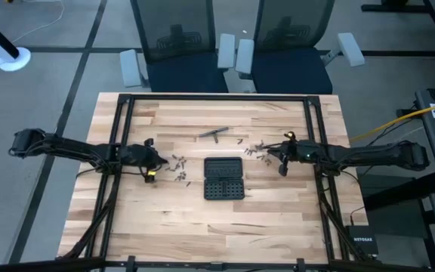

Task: Prefit tool cases
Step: Return to Home Position

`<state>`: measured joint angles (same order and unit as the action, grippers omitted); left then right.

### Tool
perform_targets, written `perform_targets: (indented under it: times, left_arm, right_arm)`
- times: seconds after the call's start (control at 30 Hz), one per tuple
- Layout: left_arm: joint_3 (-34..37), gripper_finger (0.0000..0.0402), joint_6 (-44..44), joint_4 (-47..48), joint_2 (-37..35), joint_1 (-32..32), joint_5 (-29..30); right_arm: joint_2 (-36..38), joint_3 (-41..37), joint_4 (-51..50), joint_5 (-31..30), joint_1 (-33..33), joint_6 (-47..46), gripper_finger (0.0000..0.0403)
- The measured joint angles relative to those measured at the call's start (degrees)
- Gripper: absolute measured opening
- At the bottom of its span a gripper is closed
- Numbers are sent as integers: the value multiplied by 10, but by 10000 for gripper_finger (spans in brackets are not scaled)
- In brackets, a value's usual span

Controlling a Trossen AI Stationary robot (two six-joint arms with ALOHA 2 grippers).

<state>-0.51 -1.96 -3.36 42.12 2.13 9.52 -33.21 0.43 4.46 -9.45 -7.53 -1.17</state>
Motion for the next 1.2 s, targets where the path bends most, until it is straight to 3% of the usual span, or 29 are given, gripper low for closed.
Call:
perform_targets:
  times: [0.47,0.73,0.87,1.2]
  left_arm:
    - [0,0,0,13,-303,0,-1]
    - [0,0,0,12,-419,0,-1]
    - [0,0,0,9,-419,0,0]
    - [0,0,0,12,-419,0,-1]
  right_arm:
    - [177,0,-16,0,0,0,18]
    - [278,0,-16,0,0,0,18]
    - [333,0,-14,0,0,0,18]
    - [331,0,-20,0,0,0,18]
